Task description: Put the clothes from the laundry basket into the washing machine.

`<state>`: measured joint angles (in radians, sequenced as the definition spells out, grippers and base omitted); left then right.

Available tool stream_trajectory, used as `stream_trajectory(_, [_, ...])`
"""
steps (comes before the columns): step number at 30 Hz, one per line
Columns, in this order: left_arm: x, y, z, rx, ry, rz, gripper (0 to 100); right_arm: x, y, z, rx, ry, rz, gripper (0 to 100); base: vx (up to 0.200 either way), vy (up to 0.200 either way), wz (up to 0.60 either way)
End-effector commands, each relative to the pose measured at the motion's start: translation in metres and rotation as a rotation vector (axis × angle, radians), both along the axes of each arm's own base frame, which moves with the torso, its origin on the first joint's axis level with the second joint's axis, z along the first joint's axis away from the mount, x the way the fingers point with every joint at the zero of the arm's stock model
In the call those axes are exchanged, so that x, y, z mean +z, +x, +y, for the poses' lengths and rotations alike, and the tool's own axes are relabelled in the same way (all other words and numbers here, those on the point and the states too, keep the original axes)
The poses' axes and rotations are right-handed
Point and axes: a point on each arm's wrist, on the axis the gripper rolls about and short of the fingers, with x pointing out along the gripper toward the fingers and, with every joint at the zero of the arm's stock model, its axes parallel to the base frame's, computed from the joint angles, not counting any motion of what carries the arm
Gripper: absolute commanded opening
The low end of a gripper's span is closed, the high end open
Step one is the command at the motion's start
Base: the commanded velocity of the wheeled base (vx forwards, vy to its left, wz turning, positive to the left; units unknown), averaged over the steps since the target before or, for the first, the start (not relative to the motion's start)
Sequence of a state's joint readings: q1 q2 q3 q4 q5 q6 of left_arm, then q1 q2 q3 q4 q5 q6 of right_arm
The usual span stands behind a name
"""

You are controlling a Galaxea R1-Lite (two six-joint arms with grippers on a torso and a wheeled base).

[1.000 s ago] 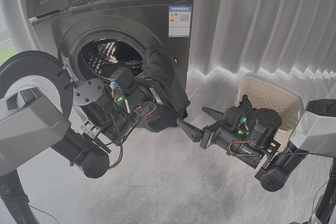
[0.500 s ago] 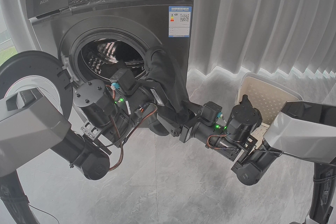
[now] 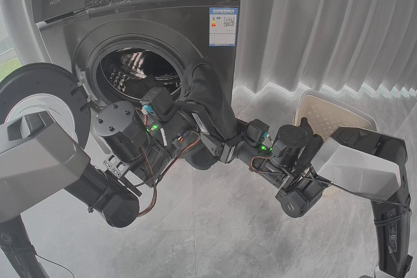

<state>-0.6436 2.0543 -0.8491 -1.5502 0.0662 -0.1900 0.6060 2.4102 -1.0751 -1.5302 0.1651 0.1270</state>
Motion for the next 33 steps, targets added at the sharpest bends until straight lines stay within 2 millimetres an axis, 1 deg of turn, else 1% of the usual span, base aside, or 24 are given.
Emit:
stream_trajectory(1, [0.0,-0.002,-0.002,-0.007,-0.001,0.0,0,-0.008,-0.002,0.007,0.016,-0.006,0.009,100,0.0,0.0,0.0])
stream_trajectory(7, [-0.001,-0.001,-0.001,0.005,-0.002,0.003,0,-0.007,0.0,0.007,0.012,0.001,0.005,100,0.0,0.0,0.0])
stream_trajectory(8, [-0.001,-0.001,-0.002,0.005,-0.002,0.003,0,-0.006,0.0,0.007,0.012,0.003,0.005,0,0.0,0.0,0.0])
stream_trajectory(11, [-0.002,0.002,0.0,0.014,-0.001,0.006,0,-0.006,-0.007,0.006,0.018,-0.004,0.015,0,0.0,0.0,0.0])
stream_trajectory(14, [-0.003,0.004,0.003,0.022,0.002,0.006,0,0.001,-0.021,0.007,0.042,-0.009,0.024,0,0.0,0.0,0.0])
stream_trajectory(17, [-0.003,0.007,0.007,0.036,0.001,0.005,0,0.01,-0.043,0.007,0.073,-0.02,0.043,0,0.0,0.0,0.0])
stream_trajectory(21, [-0.008,0.011,0.005,0.035,0.008,0.017,0,0.024,-0.078,0.01,0.134,-0.031,0.059,0,0.0,0.0,0.0])
stream_trajectory(23, [-0.009,0.011,0.005,0.035,0.008,0.018,0,0.027,-0.091,0.009,0.155,-0.038,0.07,0,0.0,0.0,0.0])
stream_trajectory(25, [-0.011,0.013,0.005,0.035,0.001,0.026,0,0.028,-0.099,0.006,0.165,-0.047,0.082,0,0.0,0.0,0.0])
stream_trajectory(29, [-0.013,0.013,0.005,0.024,0.004,0.034,0,0.028,-0.105,0.003,0.17,-0.053,0.096,0,0.0,0.0,0.0])
stream_trajectory(30, [-0.014,0.013,0.006,0.024,0.006,0.036,100,0.029,-0.105,0.003,0.17,-0.053,0.096,0,0.0,0.0,0.0])
stream_trajectory(33, [-0.02,0.02,0.008,0.036,-0.002,0.055,100,0.03,-0.107,0.002,0.172,-0.052,0.097,0,0.0,0.0,0.0])
